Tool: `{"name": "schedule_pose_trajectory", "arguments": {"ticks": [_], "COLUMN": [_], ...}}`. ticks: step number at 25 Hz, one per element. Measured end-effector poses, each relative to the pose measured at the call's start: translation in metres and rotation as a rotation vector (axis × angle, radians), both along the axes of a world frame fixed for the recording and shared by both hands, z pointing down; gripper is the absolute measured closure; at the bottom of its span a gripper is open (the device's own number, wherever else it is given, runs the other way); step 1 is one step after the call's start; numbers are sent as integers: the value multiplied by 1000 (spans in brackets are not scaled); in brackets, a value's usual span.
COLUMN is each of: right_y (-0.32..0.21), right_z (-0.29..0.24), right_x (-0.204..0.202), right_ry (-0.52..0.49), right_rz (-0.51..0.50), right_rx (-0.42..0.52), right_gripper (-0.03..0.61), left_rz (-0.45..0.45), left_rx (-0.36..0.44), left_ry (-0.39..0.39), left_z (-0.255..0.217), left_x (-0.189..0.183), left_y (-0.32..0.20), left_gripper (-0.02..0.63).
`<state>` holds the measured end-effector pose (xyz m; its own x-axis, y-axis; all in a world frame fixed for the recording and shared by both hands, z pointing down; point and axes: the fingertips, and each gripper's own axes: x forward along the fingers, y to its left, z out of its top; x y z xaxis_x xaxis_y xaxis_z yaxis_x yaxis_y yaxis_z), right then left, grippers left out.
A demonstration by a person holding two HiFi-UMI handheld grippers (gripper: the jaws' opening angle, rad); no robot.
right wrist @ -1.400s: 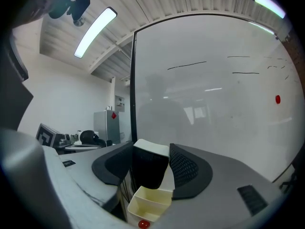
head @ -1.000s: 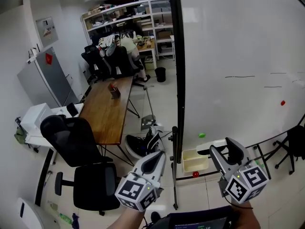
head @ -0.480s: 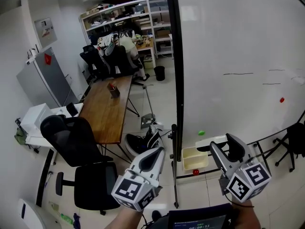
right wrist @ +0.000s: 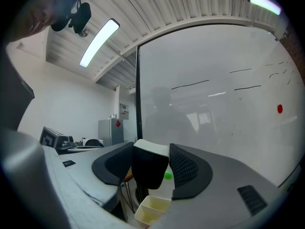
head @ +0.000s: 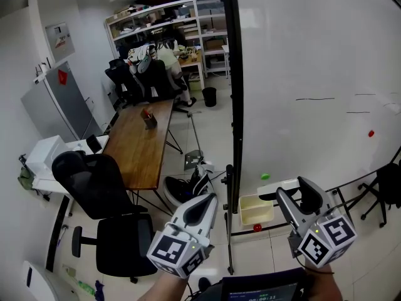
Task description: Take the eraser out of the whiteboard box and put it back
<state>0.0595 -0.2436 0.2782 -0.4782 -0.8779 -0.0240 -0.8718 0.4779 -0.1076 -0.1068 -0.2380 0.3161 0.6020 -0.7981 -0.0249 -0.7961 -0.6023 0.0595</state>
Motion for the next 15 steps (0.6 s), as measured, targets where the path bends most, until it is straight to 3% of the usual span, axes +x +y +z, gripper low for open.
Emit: {"name": "schedule_pose_trajectory", "arguments": {"ticks": [15], "right_y": [-17], "right_z": [62], "right_x": [-13], "right_ry": [31], "right_rz": [-23], "right_rx": [-120], "right_gripper": [314], "left_rz": [-22], "left_rx": [-73], "left_ry": [-10], "left_z": [46], "left_x": [-4], "left_y": [-18], "left_gripper": [586]}}
